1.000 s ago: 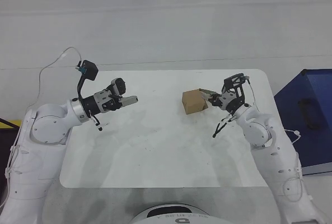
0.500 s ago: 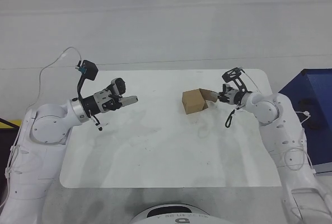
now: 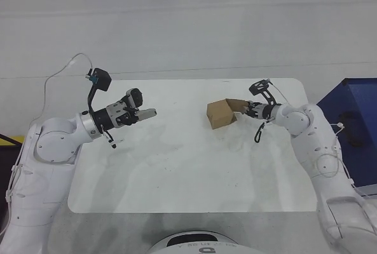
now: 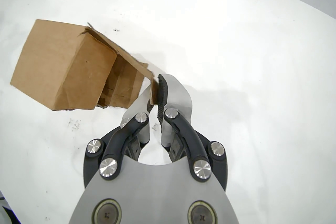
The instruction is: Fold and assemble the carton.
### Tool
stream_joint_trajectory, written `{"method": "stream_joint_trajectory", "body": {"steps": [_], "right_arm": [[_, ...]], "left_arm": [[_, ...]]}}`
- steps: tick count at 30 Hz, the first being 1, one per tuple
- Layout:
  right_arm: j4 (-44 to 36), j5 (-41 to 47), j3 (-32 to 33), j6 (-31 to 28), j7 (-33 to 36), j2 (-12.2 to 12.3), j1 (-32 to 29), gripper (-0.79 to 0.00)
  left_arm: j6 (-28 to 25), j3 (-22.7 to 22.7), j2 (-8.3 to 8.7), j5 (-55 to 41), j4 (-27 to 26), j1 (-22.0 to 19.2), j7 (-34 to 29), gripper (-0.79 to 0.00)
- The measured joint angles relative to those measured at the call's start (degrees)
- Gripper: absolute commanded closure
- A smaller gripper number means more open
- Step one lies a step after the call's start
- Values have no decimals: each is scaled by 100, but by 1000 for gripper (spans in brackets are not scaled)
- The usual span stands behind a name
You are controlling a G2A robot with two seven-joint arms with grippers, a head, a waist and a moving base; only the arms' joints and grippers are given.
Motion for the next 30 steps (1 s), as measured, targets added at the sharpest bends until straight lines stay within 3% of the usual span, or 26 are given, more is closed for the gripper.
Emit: {"method": "stream_joint_trajectory", "body": {"steps": [5, 9, 16, 27, 30], "right_arm": [[-406, 380, 157, -941, 496, 133, -316, 0], [-1214, 761, 418, -1640, 1184, 312, -820, 0], [-3278, 983, 663, -1580, 1339, 694, -1956, 0], [-3211, 1095, 478, -1623, 1296, 704, -1946, 0], [-3432, 1329, 234, -1145, 1792, 877, -1858, 0]], "left_arm": [[0, 0, 0, 0, 0, 0, 0, -785], [0, 0, 0, 0, 0, 0, 0, -785], [0, 0, 0, 0, 0, 0, 0, -785], [0, 0, 0, 0, 0, 0, 0, -785], [0, 0, 0, 0, 0, 0, 0, -785]]}}
